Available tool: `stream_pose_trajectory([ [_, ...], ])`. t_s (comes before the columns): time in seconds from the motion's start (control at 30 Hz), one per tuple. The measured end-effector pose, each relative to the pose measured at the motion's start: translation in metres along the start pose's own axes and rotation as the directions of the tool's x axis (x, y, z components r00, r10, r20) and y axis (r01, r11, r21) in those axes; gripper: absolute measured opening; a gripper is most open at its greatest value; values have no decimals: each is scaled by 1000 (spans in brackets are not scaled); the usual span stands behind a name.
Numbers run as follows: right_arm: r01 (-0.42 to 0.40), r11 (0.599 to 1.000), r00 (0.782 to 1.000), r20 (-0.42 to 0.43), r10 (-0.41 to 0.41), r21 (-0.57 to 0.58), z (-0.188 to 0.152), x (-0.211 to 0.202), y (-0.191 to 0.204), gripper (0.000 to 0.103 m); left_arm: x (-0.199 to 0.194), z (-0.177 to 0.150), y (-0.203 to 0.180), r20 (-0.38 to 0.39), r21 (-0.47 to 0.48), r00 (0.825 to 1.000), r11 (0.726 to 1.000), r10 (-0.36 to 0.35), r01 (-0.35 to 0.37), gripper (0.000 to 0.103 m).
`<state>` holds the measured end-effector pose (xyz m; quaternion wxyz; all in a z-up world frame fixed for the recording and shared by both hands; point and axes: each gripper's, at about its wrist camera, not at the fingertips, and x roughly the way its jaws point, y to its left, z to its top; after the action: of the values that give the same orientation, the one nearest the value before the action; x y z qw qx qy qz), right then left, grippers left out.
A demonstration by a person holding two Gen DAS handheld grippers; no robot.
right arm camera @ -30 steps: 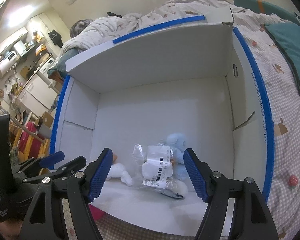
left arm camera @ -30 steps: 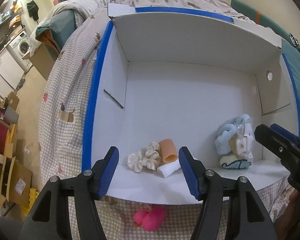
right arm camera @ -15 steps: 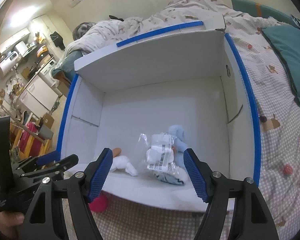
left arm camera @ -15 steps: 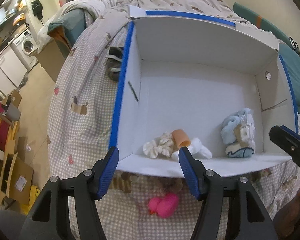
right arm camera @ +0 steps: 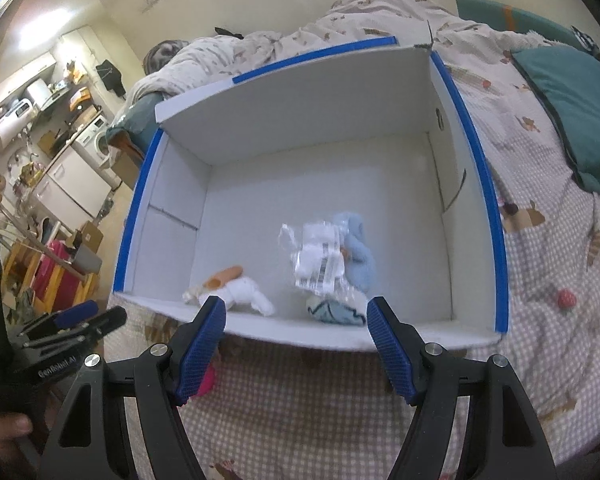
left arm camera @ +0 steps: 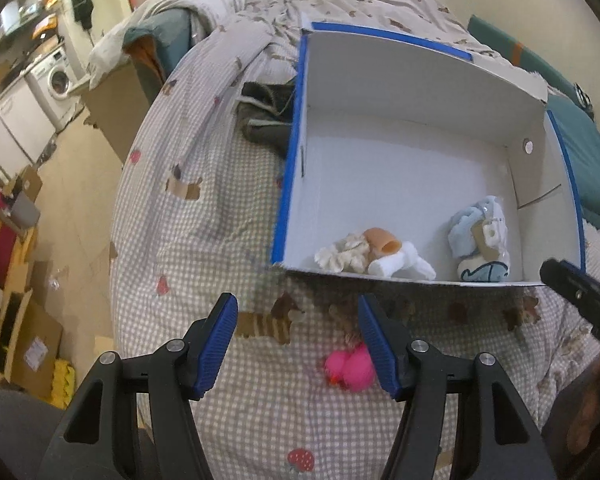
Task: Organize soft objects
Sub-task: 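Lower the left tool to the bed and grasp the pink rubber duck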
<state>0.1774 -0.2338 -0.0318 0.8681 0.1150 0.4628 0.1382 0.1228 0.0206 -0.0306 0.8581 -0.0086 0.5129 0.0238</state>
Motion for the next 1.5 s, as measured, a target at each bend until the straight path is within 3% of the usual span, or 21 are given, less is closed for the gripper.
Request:
stream_pose_trajectory([
  [0.3, 23, 1000, 999, 36, -22, -16, -24, -21, 8, 77, -11, -24, 19, 40, -26, 999, 1000, 12, -11, 59],
  [0.5, 15, 1000, 1000, -22, -15, 5, -40, -12, 12, 77, -13, -28, 37, 42, -124, 999, 992, 6, 0, 59],
  [0.67, 27, 999, 996, -83, -30, -38, -50, 5, 25, 77, -1, -28, 36, -13, -137, 999, 990, -32, 30, 59],
  [0.8, 35, 998, 993, -109, -40, -53, -54, 15, 29, 77, 24, -34, 21, -121, -113, 985, 988, -122, 109, 59],
  [1.0, 32, 999, 992, -122, -35, -26, -52, 20, 25, 77, 55, -42, -20, -237, 9, 957, 984, -168, 175, 59],
  [1.3, 13, 1000, 993, -119, -10, 22, -52, 16, 15, 77, 82, -47, -40, -272, 58, 954, 987, -130, 151, 59],
  [1.37, 13, 1000, 992, -124, -11, 18, -52, 17, 16, 77, 81, -47, -43, -260, 65, 956, 985, -135, 157, 54],
  [1.4, 14, 1000, 992, -125, -12, 15, -52, 17, 17, 77, 80, -47, -44, -254, 71, 958, 985, -135, 158, 43],
  [1.5, 16, 1000, 992, -127, -15, 10, -52, 18, 17, 77, 77, -47, -48, -241, 83, 961, 984, -133, 157, 40],
])
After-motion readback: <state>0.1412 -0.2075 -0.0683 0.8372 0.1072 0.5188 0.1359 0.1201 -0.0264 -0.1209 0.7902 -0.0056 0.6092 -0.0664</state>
